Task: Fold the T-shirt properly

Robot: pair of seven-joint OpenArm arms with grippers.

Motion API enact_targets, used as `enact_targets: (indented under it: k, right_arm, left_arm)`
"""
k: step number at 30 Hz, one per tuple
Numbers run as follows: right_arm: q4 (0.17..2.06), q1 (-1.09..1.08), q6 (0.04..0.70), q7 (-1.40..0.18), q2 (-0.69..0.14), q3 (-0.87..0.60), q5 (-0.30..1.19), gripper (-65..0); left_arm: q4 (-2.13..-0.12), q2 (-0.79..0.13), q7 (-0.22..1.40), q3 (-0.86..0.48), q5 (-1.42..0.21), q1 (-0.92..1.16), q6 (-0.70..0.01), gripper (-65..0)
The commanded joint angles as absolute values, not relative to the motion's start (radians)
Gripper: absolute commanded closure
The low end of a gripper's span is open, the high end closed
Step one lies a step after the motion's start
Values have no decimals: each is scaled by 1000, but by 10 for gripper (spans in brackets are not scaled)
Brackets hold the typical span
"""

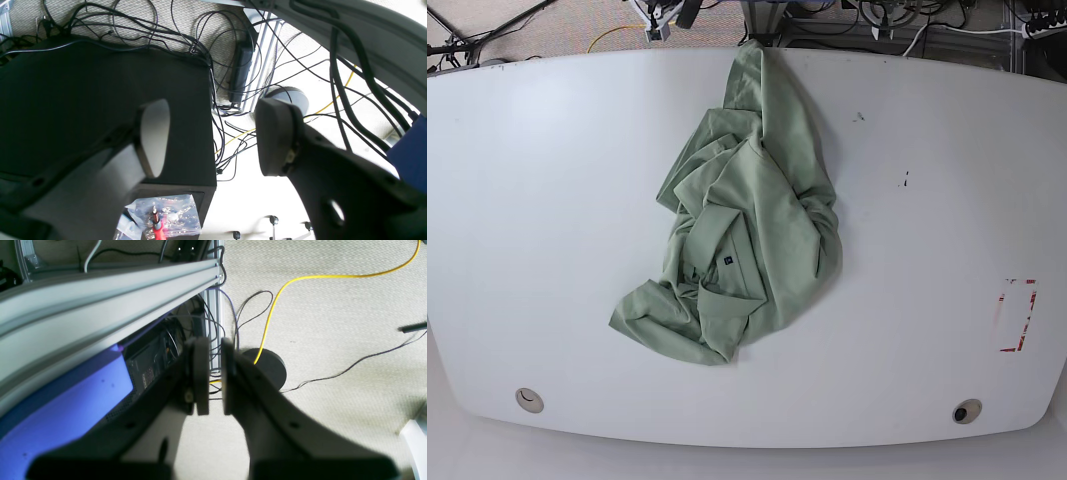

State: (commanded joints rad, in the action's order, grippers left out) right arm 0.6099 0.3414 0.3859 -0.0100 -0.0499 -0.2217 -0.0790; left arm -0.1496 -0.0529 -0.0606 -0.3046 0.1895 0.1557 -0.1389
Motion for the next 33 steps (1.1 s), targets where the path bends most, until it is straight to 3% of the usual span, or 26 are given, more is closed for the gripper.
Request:
enact_targets:
  k: [9,20,33]
  right_arm:
    - [796,463,386,-18,-30,-222,-81,-49]
    - [1052,673,392,-18,-7,-222,-73,-49]
    - [1500,992,394,-18,44,-222,-70,-49]
  left_arm:
    - [-214,-54,-183,-305,193,240,-140,-376]
    - [-684,-54,-179,-302,196,545,-142,-376]
    - [-1185,-59,-130,-302,189,862,-143,-376]
